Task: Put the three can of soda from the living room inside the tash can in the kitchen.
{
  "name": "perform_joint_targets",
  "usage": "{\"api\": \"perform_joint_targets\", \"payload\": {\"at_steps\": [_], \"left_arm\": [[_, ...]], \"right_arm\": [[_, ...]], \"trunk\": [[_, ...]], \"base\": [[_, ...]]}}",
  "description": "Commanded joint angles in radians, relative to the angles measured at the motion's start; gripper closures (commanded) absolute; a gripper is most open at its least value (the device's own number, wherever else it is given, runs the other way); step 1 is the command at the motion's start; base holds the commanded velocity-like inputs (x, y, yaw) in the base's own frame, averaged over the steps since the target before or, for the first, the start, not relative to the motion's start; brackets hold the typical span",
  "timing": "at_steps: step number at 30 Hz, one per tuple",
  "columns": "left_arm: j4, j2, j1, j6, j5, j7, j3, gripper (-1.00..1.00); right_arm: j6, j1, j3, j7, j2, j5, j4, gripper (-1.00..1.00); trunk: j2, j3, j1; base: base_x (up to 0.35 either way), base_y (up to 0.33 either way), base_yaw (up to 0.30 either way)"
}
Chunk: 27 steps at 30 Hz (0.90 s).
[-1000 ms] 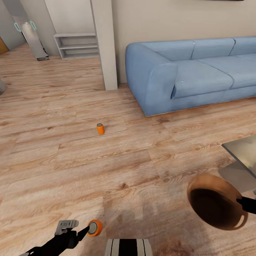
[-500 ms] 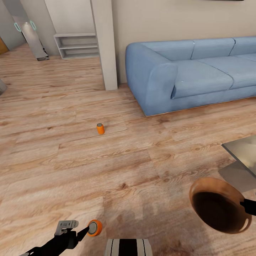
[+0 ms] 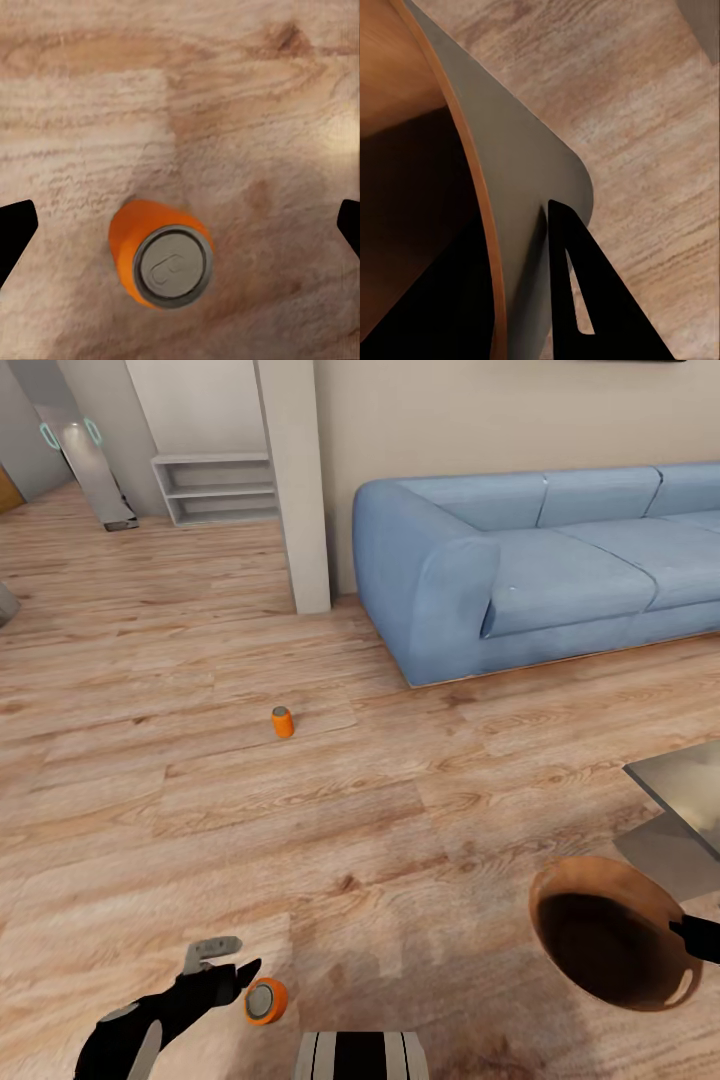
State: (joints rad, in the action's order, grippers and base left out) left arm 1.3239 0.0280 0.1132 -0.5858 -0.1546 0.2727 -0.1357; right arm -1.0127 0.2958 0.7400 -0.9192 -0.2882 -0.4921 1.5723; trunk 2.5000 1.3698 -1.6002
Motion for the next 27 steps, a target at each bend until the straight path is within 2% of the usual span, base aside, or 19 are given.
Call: {"api": "perform_joint_targets", "payload": {"at_steps": [1,7,15,22,27], "left_arm": [[-0.020,-0.007,0.017,-0.001,0.008,-0.011,0.001,-1.00],[-0.091,-0.028,0.067,-0.001,0.041,-0.072,0.002,-1.00],[-0.237,-0.036,0.144,0.031,0.051,-0.093,0.002,-1.00],[-0.336,-0.038,0.158,0.084,0.052,-0.095,0.002,-1.00],[-0.404,-0.061,0.175,0.115,0.055,-0.095,0.002,-1.00]], "right_arm": [[-0.013,0.000,-0.001,-0.004,-0.001,0.141,0.000,1.00],[-0.013,0.000,-0.001,-0.004,-0.001,0.141,0.000,1.00],[-0.013,0.000,-0.001,-0.004,-0.001,0.140,0.000,1.00],[-0.012,0.000,-0.001,-0.004,-0.001,0.141,0.000,1.00],[-0.012,0.000,-0.002,-0.004,0.000,0.141,0.000,1.00]], "trunk": [[0.000,0.000,0.000],[0.000,0.000,0.000],[0.000,0.000,0.000],[0.000,0.000,0.000],[0.000,0.000,0.000]], "base": [[0.000,0.000,0.000],[0.000,0.000,0.000],[0.000,0.000,0.000],[0.000,0.000,0.000],[0.000,0.000,0.000]]}}
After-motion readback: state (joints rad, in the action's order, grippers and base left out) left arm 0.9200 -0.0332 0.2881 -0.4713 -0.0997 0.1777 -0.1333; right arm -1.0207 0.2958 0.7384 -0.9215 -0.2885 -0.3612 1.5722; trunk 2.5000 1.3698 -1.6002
